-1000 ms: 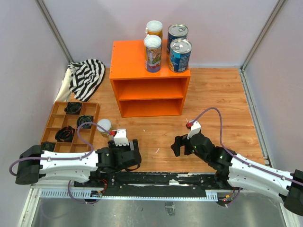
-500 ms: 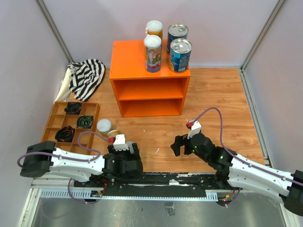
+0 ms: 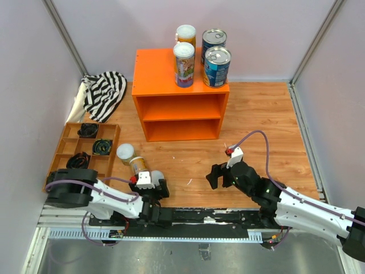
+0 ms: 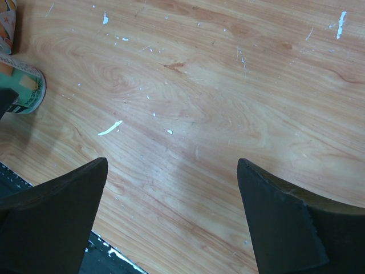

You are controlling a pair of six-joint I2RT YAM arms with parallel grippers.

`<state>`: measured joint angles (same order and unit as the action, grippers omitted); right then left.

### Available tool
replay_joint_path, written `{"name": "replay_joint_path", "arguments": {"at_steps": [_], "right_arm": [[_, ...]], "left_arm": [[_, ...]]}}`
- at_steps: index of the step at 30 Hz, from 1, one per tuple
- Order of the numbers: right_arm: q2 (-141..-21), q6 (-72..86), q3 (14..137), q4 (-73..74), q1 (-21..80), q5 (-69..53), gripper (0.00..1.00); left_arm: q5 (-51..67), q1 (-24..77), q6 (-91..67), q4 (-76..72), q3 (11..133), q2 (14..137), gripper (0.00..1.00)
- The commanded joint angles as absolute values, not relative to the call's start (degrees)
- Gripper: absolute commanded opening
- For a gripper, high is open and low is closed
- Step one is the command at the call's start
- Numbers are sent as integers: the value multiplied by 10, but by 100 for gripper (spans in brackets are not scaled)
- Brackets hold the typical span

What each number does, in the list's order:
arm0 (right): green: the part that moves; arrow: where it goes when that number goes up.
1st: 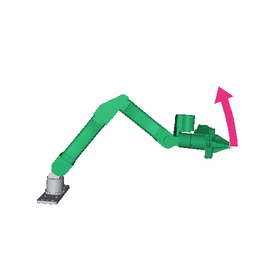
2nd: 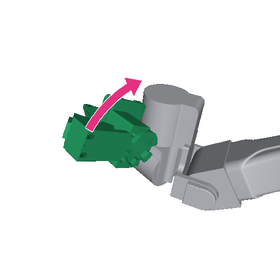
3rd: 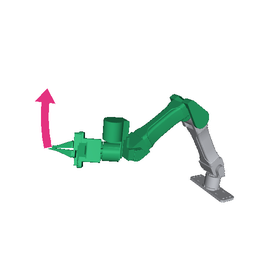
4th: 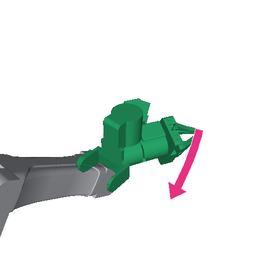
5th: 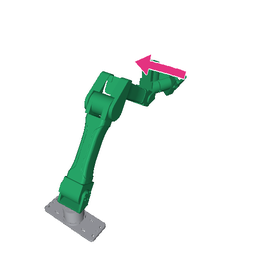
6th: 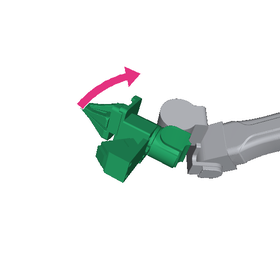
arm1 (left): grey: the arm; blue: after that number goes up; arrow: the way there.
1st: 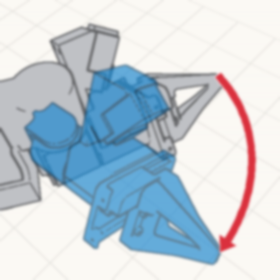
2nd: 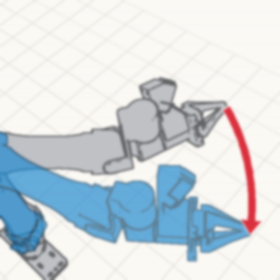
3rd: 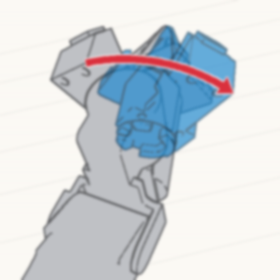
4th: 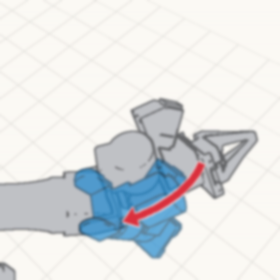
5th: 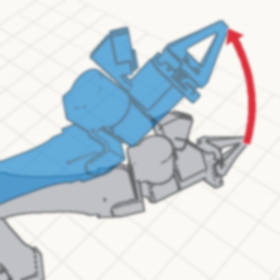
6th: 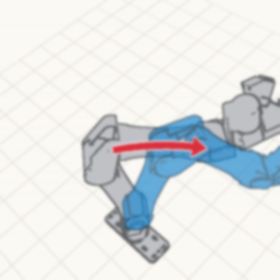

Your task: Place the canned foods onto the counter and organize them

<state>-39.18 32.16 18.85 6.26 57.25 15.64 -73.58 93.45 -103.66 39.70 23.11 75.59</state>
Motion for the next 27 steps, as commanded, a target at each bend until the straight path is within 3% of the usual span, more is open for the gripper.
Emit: {"name": "replay_joint_path", "arguments": {"at_steps": [1, 5, 9, 15, 18, 27], "right_arm": [[-388, 325, 181, 57, 580, 161, 96], [-389, 327, 182, 55, 580, 159, 96], [-385, 326, 182, 60, 580, 159, 96], [-379, 328, 182, 66, 580, 160, 96], [-382, 329, 182, 61, 580, 155, 96], [-407, 329, 194, 58, 584, 151, 96]], "left_arm": [[-811, 966, -1281, 573, 270, 841, 95], [-820, 991, -1533, 759, 308, 958, 95], [-835, 1000, -1546, 776, 335, 1000, 95], [-840, 1000, -1543, 753, 298, 933, 92], [-827, 1000, -1475, 728, 292, 882, 92], [-739, 993, -1059, 470, 258, 662, 98]]}}
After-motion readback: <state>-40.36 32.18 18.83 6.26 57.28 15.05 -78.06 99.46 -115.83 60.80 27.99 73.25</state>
